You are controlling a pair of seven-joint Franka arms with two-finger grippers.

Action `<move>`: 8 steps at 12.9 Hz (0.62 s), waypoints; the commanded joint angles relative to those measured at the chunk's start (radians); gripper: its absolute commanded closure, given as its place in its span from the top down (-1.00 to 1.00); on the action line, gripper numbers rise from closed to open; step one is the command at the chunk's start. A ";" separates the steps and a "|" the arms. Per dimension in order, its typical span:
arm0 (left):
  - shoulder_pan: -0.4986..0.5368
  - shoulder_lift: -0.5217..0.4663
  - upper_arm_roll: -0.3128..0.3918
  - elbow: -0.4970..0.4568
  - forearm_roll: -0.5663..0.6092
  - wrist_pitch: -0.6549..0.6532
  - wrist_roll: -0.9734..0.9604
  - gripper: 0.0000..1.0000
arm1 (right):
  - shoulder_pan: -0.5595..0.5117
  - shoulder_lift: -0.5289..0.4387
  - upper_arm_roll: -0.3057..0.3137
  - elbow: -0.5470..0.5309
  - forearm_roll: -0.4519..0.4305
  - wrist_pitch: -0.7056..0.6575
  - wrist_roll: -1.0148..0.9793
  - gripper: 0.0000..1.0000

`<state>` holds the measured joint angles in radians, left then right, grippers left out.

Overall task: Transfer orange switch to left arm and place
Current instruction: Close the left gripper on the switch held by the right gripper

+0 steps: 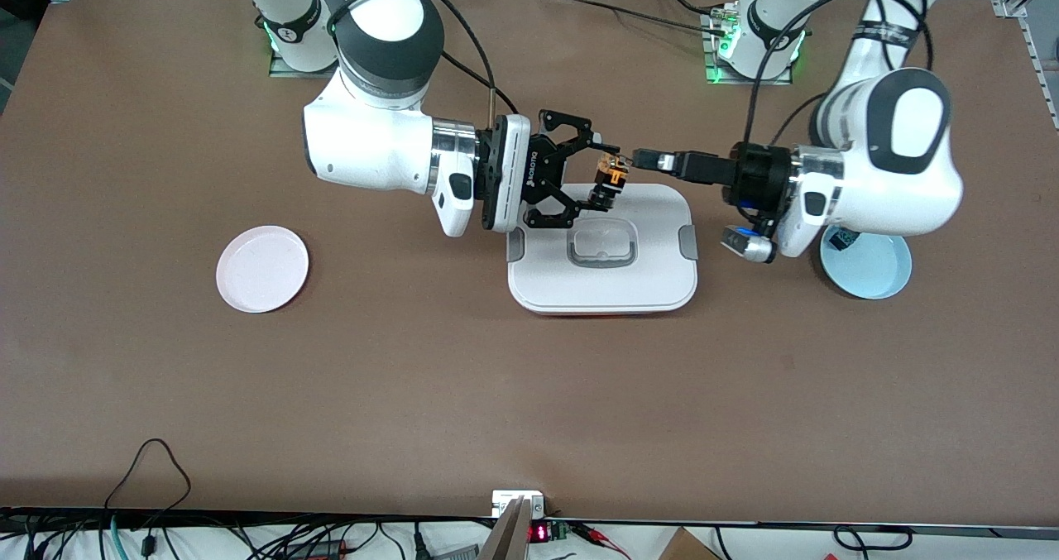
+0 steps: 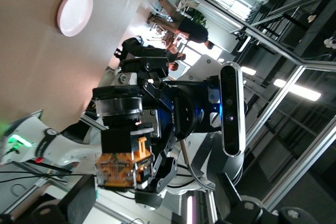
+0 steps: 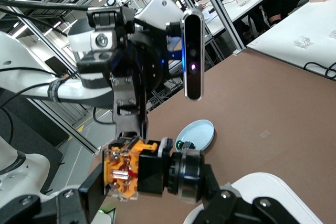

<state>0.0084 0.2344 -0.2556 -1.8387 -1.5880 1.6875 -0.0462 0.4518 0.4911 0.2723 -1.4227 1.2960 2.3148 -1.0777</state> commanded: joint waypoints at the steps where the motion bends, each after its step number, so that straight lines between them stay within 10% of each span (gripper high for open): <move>1: 0.002 -0.015 -0.004 -0.034 -0.041 0.017 0.022 1.00 | 0.004 0.004 -0.002 0.018 0.057 0.006 0.009 -0.39; 4: 0.001 0.016 -0.004 -0.034 -0.046 0.018 0.055 0.88 | 0.004 0.007 -0.002 0.018 0.057 0.006 0.009 -0.39; 8: -0.004 0.028 -0.005 -0.034 -0.079 0.017 0.057 -0.02 | 0.002 0.011 -0.002 0.019 0.057 0.005 0.009 -0.39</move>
<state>0.0089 0.2613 -0.2582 -1.8654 -1.6343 1.6996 -0.0169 0.4511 0.4923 0.2712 -1.4227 1.3255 2.3149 -1.0718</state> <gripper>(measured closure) 0.282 0.251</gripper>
